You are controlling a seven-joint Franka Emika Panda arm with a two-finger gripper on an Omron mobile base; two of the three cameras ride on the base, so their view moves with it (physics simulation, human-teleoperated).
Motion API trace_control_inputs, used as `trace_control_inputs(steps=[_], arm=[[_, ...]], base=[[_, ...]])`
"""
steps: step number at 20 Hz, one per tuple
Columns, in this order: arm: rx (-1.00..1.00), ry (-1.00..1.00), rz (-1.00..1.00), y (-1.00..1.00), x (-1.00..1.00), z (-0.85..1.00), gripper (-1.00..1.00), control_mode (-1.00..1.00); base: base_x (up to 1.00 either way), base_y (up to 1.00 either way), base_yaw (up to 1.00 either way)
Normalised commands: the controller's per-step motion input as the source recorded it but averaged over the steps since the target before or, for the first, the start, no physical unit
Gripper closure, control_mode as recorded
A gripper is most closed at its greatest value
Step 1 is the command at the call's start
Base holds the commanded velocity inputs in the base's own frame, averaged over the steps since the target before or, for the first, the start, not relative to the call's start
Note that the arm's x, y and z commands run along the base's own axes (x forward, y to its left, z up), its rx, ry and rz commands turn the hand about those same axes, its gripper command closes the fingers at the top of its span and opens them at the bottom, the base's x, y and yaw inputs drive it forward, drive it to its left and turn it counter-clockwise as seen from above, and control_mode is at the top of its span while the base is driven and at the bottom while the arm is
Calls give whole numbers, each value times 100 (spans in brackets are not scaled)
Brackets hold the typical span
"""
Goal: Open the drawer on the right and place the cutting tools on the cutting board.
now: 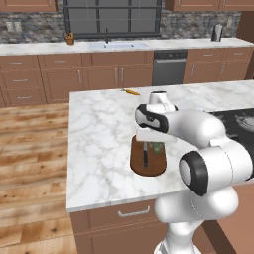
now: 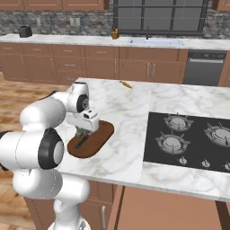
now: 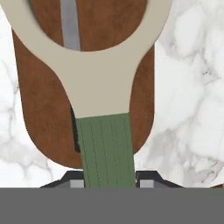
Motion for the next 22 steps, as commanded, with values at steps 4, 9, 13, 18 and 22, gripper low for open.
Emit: trace_control_inputs(steps=[4,9,13,18,22], arm=[[-3,-1,-10,2,38,-31,100,-100],[-4,0,-10,0,34,-26,100,-100],[-5,0,-7,0,21,-23,100,-100],[-3,0,-3,0,7,-19,100,-100],[0,0,0,-4,7,-17,100,-100]], base=[[0,0,0],[0,0,0],[0,0,0],[0,0,0],[0,0,0]])
